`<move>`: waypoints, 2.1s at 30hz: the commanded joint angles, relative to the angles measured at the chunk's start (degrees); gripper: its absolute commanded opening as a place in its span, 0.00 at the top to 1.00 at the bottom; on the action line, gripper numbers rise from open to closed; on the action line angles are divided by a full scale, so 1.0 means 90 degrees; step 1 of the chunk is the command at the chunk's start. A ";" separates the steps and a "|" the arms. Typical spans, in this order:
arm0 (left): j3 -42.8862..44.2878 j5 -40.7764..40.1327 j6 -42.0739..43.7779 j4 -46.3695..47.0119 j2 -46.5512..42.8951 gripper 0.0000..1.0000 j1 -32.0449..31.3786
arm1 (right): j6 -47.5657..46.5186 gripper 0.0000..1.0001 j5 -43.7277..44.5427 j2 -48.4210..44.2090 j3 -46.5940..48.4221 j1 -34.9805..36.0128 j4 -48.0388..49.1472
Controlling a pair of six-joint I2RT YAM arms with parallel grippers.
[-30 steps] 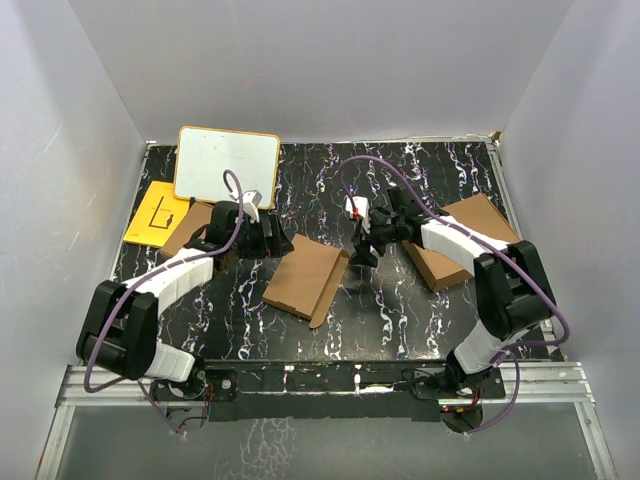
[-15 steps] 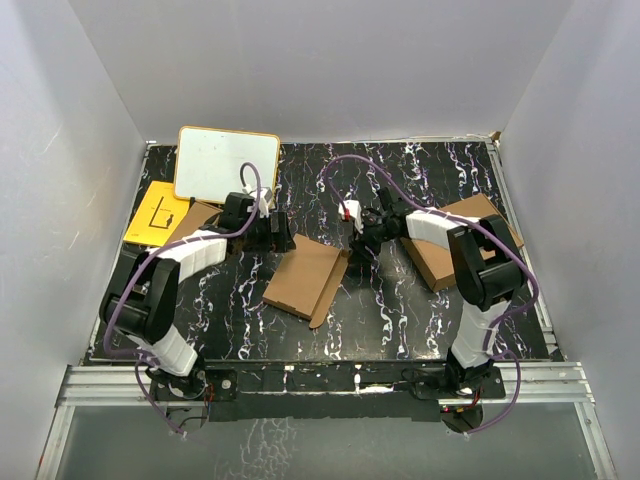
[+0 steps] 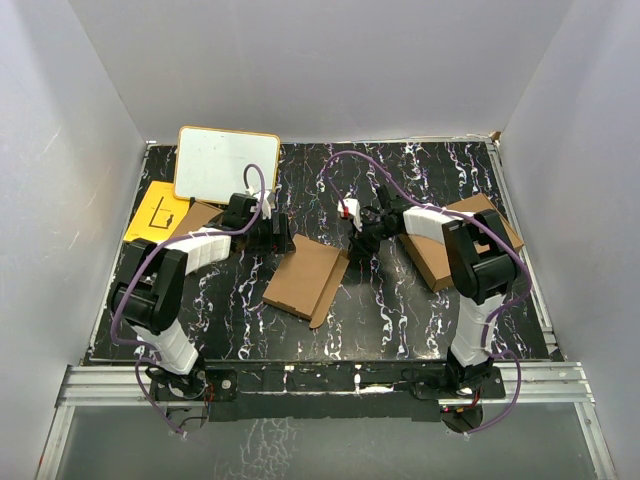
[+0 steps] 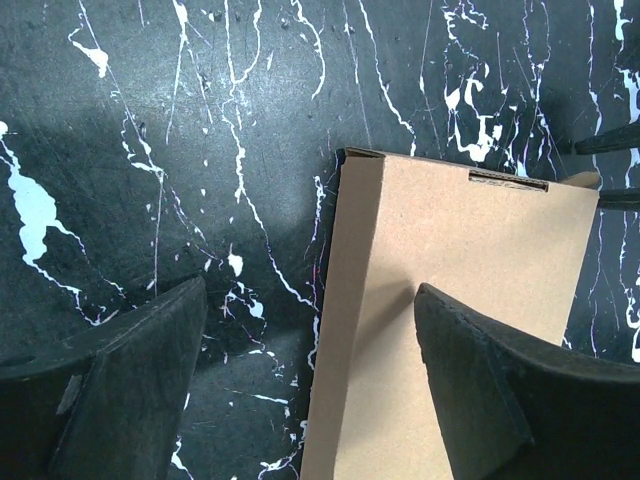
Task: Fold the paper box
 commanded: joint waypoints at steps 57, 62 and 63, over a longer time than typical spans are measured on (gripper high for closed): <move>0.0424 0.0158 -0.0013 -0.0439 0.0540 0.25 0.0028 | -0.0350 0.89 -0.0143 -0.0429 -0.0181 0.0422 0.0769; 0.0509 0.0172 0.0079 -0.0470 0.0602 0.25 0.0031 | -0.0462 0.90 -0.0251 -0.0564 -0.0255 0.0475 0.0751; 0.0508 0.0172 0.0121 -0.0454 0.0595 0.25 0.0023 | -0.0468 0.90 -0.0251 -0.0579 -0.0253 0.0478 0.0750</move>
